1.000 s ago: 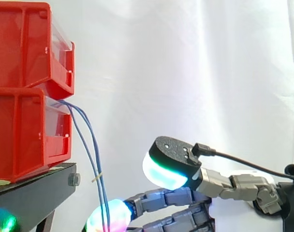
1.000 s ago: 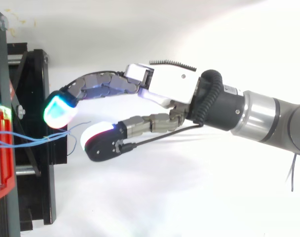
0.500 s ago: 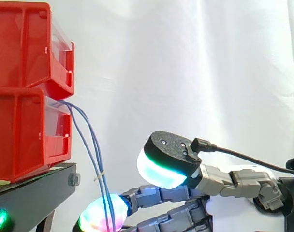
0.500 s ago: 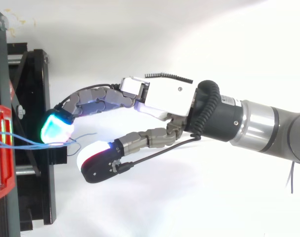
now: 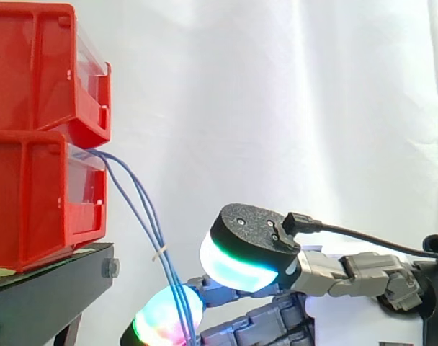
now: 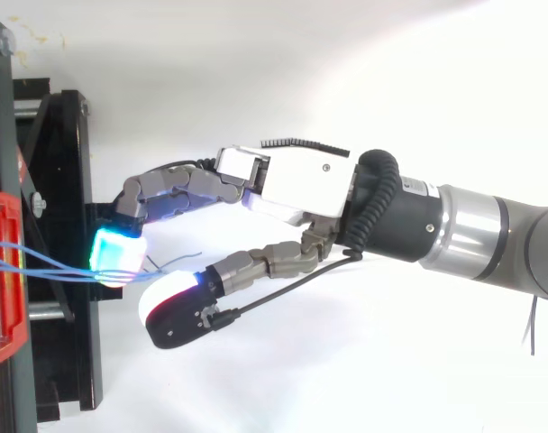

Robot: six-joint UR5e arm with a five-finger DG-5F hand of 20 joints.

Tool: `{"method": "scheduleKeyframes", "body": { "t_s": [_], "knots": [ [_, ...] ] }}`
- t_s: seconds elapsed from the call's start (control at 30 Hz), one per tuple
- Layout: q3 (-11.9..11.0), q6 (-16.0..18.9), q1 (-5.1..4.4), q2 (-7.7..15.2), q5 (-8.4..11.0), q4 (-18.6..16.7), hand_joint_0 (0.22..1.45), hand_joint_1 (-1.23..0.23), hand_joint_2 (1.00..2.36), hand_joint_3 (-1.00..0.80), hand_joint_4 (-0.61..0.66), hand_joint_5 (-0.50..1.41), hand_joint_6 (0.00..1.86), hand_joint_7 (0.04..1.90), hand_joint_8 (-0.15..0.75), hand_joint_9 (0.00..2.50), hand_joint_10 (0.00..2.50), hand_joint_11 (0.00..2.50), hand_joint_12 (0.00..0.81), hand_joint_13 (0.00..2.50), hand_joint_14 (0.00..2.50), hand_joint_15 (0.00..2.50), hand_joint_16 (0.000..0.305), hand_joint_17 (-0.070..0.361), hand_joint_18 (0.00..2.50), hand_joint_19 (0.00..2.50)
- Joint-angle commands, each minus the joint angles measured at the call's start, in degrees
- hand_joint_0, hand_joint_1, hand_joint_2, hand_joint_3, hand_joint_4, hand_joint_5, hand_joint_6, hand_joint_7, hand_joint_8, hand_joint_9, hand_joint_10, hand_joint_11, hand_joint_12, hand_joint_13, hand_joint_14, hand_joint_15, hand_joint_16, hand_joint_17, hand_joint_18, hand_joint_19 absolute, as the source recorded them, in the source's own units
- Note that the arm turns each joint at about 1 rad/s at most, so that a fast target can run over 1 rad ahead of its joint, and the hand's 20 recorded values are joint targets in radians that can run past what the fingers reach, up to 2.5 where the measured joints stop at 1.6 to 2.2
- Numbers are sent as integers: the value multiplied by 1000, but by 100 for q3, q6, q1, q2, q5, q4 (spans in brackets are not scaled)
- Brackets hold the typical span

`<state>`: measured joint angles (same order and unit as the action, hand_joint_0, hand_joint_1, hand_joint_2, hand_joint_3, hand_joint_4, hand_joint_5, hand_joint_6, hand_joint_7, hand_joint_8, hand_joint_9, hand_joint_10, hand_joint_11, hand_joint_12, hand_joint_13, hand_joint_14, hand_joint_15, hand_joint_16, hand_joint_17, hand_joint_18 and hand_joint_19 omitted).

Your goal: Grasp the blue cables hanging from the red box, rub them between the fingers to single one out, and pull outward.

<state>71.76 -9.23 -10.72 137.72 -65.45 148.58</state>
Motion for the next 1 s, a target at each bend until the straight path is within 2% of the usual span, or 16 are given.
{"method": "scheduleKeyframes", "body": {
  "t_s": [0.0,0.2,0.23,0.3,0.37,0.4,0.5,0.97],
  "knots": [
    [-31,0,0,0,-73,4,528,-696,1001,-482,234,-80,503,1117,266,638,2,113,327,505,5,147,39,88,404,518],
    [-215,8,26,-9,-196,136,521,-696,1001,-481,251,-80,503,1152,270,644,3,131,330,511,6,170,40,89,413,531],
    [-382,26,70,0,-363,453,521,-696,1002,-483,240,-80,503,1159,271,644,3,124,330,512,6,164,40,89,413,539],
    [-497,52,87,0,-495,690,519,-695,1001,-479,246,-80,502,1170,271,644,5,130,331,513,6,170,40,90,415,540],
    [-576,61,87,-9,-591,1006,519,-694,1001,-480,237,-80,503,1174,270,646,3,129,333,517,6,175,40,90,416,540],
    [-620,61,87,-17,-688,1358,519,-694,1001,-479,238,-80,503,1182,272,648,3,137,335,520,7,175,40,90,417,548],
    [-620,61,87,-17,-776,1648,521,-691,1001,-477,234,-78,502,1204,272,651,3,145,335,528,6,184,40,90,420,548],
    [-620,44,105,-211,-758,1701,545,-697,1005,-431,200,-71,500,1325,271,663,6,174,328,546,7,204,39,87,435,568]
  ]
}}
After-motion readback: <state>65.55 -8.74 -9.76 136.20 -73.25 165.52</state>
